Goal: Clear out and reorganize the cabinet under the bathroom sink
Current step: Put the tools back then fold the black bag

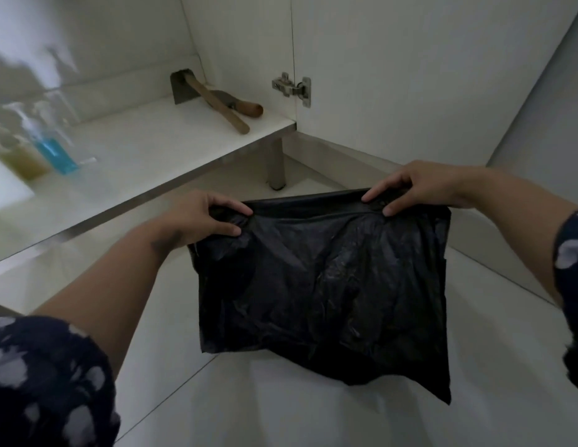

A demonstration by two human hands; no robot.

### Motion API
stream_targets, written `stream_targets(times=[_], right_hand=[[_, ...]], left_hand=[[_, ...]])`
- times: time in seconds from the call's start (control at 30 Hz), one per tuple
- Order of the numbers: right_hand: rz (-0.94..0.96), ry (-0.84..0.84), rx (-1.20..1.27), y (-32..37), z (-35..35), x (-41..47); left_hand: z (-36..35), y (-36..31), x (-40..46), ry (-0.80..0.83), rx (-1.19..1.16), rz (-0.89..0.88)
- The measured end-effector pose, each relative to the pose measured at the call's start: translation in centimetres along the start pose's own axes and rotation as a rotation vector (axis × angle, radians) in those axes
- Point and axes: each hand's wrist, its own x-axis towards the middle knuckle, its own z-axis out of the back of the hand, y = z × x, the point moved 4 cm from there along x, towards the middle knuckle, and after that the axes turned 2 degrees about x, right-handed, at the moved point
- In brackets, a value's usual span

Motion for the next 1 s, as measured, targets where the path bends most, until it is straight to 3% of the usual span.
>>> stream_targets(times=[0.2,0.5,0.77,0.83,0.9,1.0], right_hand=[[-0.098,-0.053,0.133,-4.4,-2.3,1.4],[-0.081,-0.095,-0.013,-9.4,-4.9,5.4],[-0.104,-0.144,-0.061,-14.7,-8.5,8.5],[-0.116,-0.116,-0.085,-15.5,-9.4,8.8],[-0.119,-0.061,-0.187,-15.8,-10.0,8.9],[-0.046,-0.077,-0.539,-14.6,-10.0,9.2]], left_hand=[[-1.5,1.7,2.2,-0.110,-0.083,0.028],[-7.7,5.5,7.0,-0.115,-0.066,0.051],[-11.9,9.4,9.8,-0.211,0.204,0.037],[-12.4,9.3,9.8,-0.225,0.400,0.081],[-12.8,8.0,9.2,-0.329,0.575,0.088],[-14.5,4.7,7.3,-0.408,0.614,0.087]])
